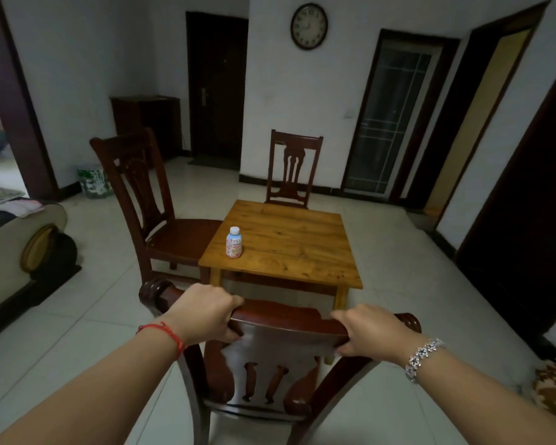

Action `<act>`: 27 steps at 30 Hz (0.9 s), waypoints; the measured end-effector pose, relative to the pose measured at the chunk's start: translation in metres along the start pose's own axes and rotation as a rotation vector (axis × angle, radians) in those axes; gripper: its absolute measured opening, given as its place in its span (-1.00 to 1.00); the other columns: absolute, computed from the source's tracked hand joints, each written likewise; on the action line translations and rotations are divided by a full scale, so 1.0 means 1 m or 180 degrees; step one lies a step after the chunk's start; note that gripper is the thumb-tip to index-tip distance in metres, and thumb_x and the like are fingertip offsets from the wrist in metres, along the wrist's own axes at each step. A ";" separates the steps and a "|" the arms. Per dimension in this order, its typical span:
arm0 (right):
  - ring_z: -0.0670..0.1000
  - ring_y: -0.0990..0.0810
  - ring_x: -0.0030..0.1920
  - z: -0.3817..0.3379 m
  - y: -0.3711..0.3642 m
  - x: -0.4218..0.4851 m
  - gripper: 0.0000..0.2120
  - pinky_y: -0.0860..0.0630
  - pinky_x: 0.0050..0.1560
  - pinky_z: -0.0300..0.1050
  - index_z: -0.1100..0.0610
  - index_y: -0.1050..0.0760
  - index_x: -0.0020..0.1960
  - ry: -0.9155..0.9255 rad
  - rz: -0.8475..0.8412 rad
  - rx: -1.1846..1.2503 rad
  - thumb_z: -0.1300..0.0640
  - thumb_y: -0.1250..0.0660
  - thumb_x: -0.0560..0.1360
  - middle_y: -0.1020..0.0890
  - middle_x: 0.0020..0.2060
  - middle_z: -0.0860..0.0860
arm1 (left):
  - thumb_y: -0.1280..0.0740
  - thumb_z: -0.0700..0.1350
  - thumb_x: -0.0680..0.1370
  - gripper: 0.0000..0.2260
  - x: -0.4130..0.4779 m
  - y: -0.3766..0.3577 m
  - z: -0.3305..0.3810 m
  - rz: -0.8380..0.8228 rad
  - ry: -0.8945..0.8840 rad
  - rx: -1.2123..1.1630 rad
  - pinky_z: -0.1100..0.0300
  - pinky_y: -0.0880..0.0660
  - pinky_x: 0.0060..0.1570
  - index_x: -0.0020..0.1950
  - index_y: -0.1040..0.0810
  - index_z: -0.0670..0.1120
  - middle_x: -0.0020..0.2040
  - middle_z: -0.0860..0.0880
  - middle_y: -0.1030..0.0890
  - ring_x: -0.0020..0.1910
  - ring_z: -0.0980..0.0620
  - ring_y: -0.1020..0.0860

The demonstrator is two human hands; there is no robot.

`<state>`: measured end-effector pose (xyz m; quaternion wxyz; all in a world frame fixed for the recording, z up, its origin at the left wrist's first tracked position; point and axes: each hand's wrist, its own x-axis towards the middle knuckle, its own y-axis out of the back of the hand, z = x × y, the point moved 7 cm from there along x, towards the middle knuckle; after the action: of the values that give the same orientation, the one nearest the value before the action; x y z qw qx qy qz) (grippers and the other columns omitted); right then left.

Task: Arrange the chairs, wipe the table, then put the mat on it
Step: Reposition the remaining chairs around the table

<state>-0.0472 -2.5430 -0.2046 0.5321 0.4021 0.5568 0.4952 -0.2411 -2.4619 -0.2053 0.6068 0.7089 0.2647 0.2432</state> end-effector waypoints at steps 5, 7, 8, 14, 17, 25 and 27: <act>-0.01 -0.57 -0.06 -0.003 0.005 -0.005 -0.62 -0.45 -0.19 -0.17 0.01 -0.46 0.16 -0.0056 0.0022 0.0071 -0.05 -0.40 0.39 -0.61 -0.07 -0.02 | -0.34 0.23 0.40 -0.61 -0.003 0.005 0.002 0.0126 -0.0027 0.0042 0.19 -0.44 -0.15 0.09 -0.49 0.01 -0.03 0.02 -0.62 -0.02 0.01 -0.58; 0.00 -0.57 -0.06 -0.003 0.005 -0.006 -0.63 -0.47 -0.19 -0.14 0.00 -0.46 0.14 -0.0068 0.0053 0.0040 -0.05 -0.41 0.38 -0.61 -0.07 -0.01 | -0.34 0.24 0.39 -0.59 -0.004 0.007 0.004 0.0200 -0.0029 0.0022 0.23 -0.35 -0.18 0.12 -0.49 0.03 -0.01 0.02 -0.62 0.01 0.01 -0.57; 0.00 -0.57 -0.06 -0.003 0.004 -0.007 -0.62 -0.50 -0.18 -0.12 0.00 -0.46 0.15 -0.0063 0.0064 0.0039 -0.05 -0.41 0.37 -0.61 -0.07 -0.01 | -0.34 0.24 0.39 -0.59 -0.004 0.007 0.005 0.0254 -0.0043 0.0038 0.22 -0.35 -0.18 0.12 -0.48 0.04 0.00 0.02 -0.62 0.01 0.02 -0.57; -0.02 -0.56 -0.05 0.005 0.003 -0.012 -0.59 -0.52 -0.12 -0.15 0.00 -0.44 0.19 -0.0119 0.0033 0.0058 -0.04 -0.41 0.38 -0.60 -0.05 -0.03 | -0.32 0.28 0.39 -0.56 0.000 0.009 0.014 0.0364 -0.0161 0.0143 0.18 -0.44 -0.14 0.11 -0.47 0.03 -0.03 0.03 -0.62 -0.02 0.02 -0.57; -0.01 -0.56 -0.04 0.004 0.002 -0.015 -0.57 -0.52 -0.13 -0.14 0.01 -0.44 0.21 -0.0136 0.0049 0.0053 -0.03 -0.41 0.37 -0.60 -0.04 -0.02 | -0.30 0.29 0.39 -0.55 0.001 0.008 0.014 0.0369 -0.0223 0.0077 0.13 -0.52 -0.06 0.15 -0.47 0.04 -0.02 0.05 -0.62 -0.03 0.05 -0.58; 0.05 -0.56 0.05 -0.008 0.005 -0.003 -0.53 -0.45 -0.14 -0.14 0.04 -0.40 0.25 -0.0150 0.0147 -0.0061 -0.04 -0.40 0.39 -0.59 0.03 0.02 | -0.29 0.30 0.40 -0.54 0.002 0.002 -0.005 0.0255 -0.0138 0.0143 0.16 -0.51 -0.05 0.19 -0.43 0.08 0.03 0.06 -0.60 0.03 0.05 -0.56; 0.05 -0.54 0.06 -0.011 0.005 0.000 -0.50 -0.43 -0.14 -0.14 0.04 -0.39 0.28 -0.0158 0.0157 -0.0092 -0.05 -0.40 0.40 -0.59 0.05 0.02 | -0.29 0.32 0.39 -0.53 0.002 0.000 -0.009 0.0247 -0.0090 0.0170 0.14 -0.51 -0.03 0.18 -0.42 0.09 0.03 0.06 -0.60 0.02 0.04 -0.56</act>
<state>-0.0585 -2.5432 -0.2001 0.5391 0.4201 0.5262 0.5060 -0.2458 -2.4536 -0.2042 0.5815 0.7380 0.2348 0.2494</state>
